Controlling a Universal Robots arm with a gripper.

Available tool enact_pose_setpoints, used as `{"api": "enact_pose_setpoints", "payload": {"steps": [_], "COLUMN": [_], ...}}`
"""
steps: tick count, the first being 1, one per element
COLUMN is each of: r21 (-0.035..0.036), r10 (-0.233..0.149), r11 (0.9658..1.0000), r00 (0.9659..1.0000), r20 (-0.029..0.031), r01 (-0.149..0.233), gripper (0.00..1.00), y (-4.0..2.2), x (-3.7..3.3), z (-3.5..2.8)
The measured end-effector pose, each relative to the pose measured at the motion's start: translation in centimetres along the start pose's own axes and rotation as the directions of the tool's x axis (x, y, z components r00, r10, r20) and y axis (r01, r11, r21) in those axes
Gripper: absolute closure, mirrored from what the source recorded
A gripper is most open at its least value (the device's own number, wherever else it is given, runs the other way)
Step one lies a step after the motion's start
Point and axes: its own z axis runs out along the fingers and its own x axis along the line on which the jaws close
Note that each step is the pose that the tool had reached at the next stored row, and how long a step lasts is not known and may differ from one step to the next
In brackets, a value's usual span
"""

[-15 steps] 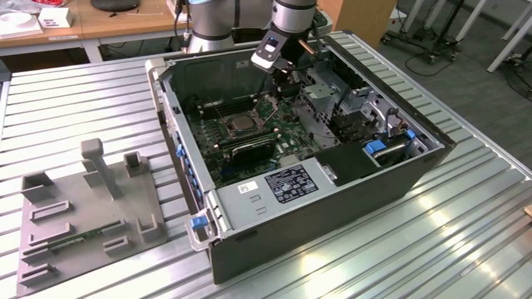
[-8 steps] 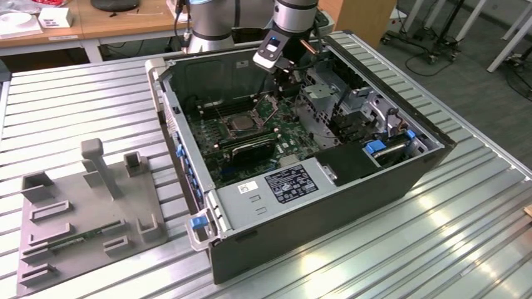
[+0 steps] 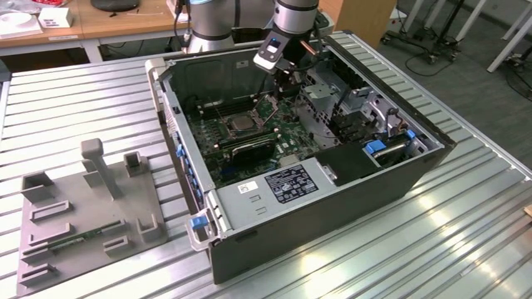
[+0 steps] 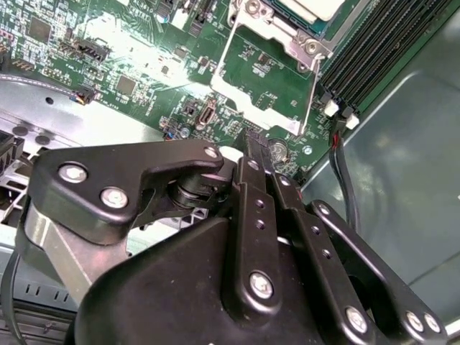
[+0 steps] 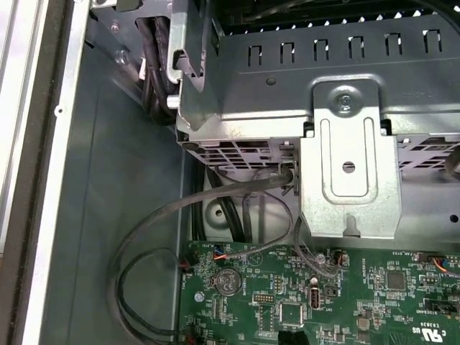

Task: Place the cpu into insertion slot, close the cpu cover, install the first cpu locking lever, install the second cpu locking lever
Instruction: 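Close the cpu cover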

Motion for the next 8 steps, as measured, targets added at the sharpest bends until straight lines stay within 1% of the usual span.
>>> {"api": "enact_pose_setpoints", "payload": {"steps": [8], "r21": [-0.0002], "r10": [0.000], "r11": [1.0000], "r00": [1.0000], "r20": [-0.0007], "r01": [0.000], "gripper": [0.90], "y": [0.00], "x": [0.00], "z": [0.11]}}
